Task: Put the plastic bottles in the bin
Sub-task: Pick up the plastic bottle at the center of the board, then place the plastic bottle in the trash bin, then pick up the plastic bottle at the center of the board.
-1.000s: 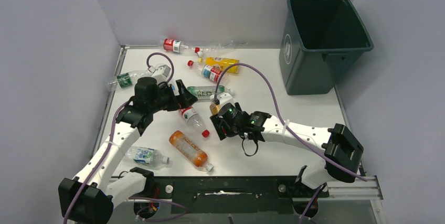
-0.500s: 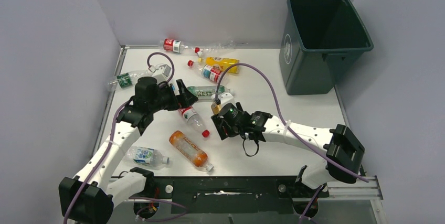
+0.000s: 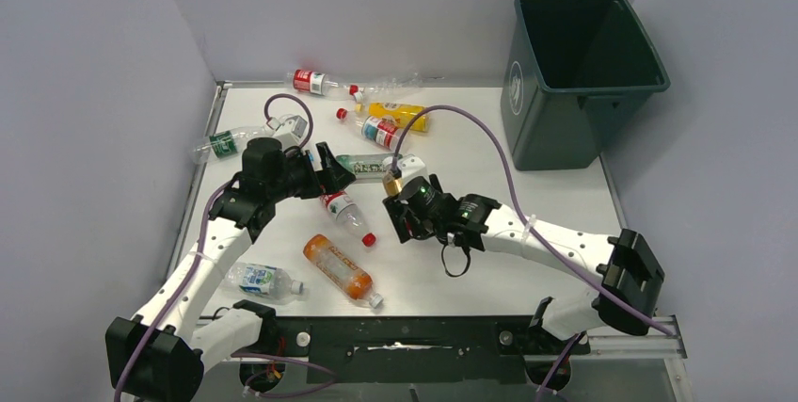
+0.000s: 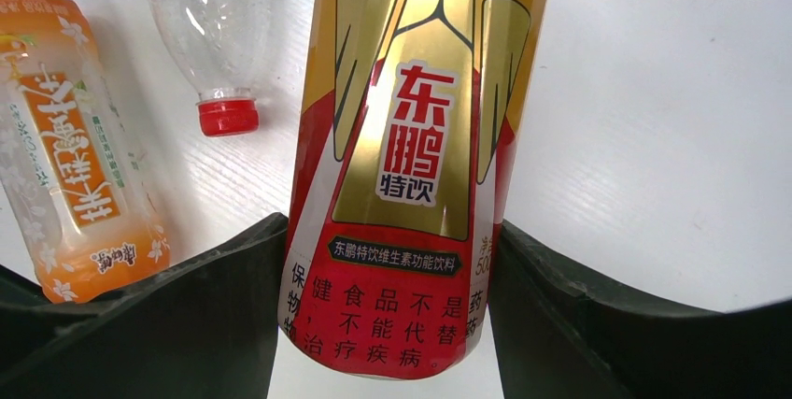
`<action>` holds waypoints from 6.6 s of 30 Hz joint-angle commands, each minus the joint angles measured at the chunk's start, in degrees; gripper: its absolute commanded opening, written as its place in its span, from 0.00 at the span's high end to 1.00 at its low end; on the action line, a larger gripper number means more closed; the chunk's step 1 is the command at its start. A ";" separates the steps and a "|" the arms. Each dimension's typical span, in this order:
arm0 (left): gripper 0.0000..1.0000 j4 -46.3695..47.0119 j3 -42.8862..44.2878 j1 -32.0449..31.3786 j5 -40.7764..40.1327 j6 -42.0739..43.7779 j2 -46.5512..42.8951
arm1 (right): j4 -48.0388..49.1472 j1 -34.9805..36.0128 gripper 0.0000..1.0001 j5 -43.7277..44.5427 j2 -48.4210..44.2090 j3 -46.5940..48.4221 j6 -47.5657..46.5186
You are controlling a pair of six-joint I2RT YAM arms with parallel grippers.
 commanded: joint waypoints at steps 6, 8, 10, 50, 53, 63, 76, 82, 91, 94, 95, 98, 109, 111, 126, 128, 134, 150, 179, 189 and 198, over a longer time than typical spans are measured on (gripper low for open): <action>0.11 4.05 -0.07 0.47 1.23 -0.33 -0.77 | -0.79 -2.73 0.41 3.17 -4.53 7.49 -3.69; 0.11 4.06 -0.25 0.47 1.23 -0.35 -0.96 | -0.95 -3.54 0.41 2.95 -4.97 8.39 -4.42; 0.11 4.08 -0.38 0.38 1.23 -0.35 -1.15 | -1.01 -4.40 0.41 2.88 -5.41 9.38 -5.21; 0.10 7.27 -1.03 0.31 1.58 -1.74 1.04 | 1.76 -10.91 0.41 1.70 -10.58 25.58 -16.33; 0.10 7.45 -1.43 0.31 1.58 -1.84 0.88 | 1.50 -13.96 0.40 1.35 -8.84 29.68 -18.68; 0.10 6.69 -1.40 0.40 1.76 -1.50 0.31 | 1.49 -35.79 0.39 -9.27 -5.03 40.03 -20.37; 0.10 4.41 0.66 0.50 1.95 -0.27 0.66 | 3.20 -62.10 0.38 -26.23 -0.99 42.34 -15.41; 0.10 4.11 1.64 0.54 2.04 -0.05 1.44 | 2.79 -67.71 0.32 -31.54 4.18 44.48 -12.65; 0.10 4.38 1.75 0.41 2.09 -0.35 1.94 | -0.91 -67.67 0.02 -27.72 5.68 46.20 -13.39; 0.10 4.67 1.72 0.42 2.15 -0.50 2.28 | -0.52 -66.76 0.02 -27.02 2.84 43.27 -12.97; 0.10 4.79 1.77 0.45 2.21 -0.60 2.38 | 0.19 -65.35 0.02 -26.39 0.64 41.62 -12.94; 0.10 4.80 1.97 0.35 2.21 -0.63 2.54 | 2.11 -58.71 0.02 -22.99 -6.21 34.09 -13.90; 0.10 2.93 2.13 -0.29 -1.60 0.53 5.20 | 25.11 -28.46 0.02 -16.55 -34.56 -7.19 -13.37; 0.10 2.41 2.75 -0.84 -2.61 0.52 6.22 | 26.38 -26.75 0.02 -18.57 -34.65 -9.39 -12.90; 0.10 -6.52 6.34 -2.05 -14.68 -3.62 9.57 | 26.89 -22.75 0.02 -23.44 -29.28 -15.81 -10.59; 0.10 -7.90 6.36 -1.47 -15.77 -4.95 9.89 | 26.75 -22.75 0.02 -23.51 -28.35 -15.95 -10.55; 0.10 -9.44 4.80 -0.23 -16.69 -8.97 10.60 | 26.81 -22.69 0.02 -23.59 -26.04 -16.34 -9.53; 0.10 -9.98 -4.33 2.66 -14.56 -18.98 6.52 | 22.50 -21.97 0.02 -23.67 -22.72 -15.73 -7.89; 0.11 2.83 -6.75 2.75 -17.26 -21.79 18.88 | 23.57 -13.23 0.02 -21.26 -8.99 -12.74 -5.62; 0.27 5.10 -8.44 2.67 -17.51 -20.48 18.26 | 22.36 -11.27 0.02 -20.19 -5.59 -11.38 -5.16; 0.17 9.10 -8.45 2.45 -16.80 -20.21 24.83 | 21.24 -10.05 0.02 -19.77 -2.72 -9.87 -5.45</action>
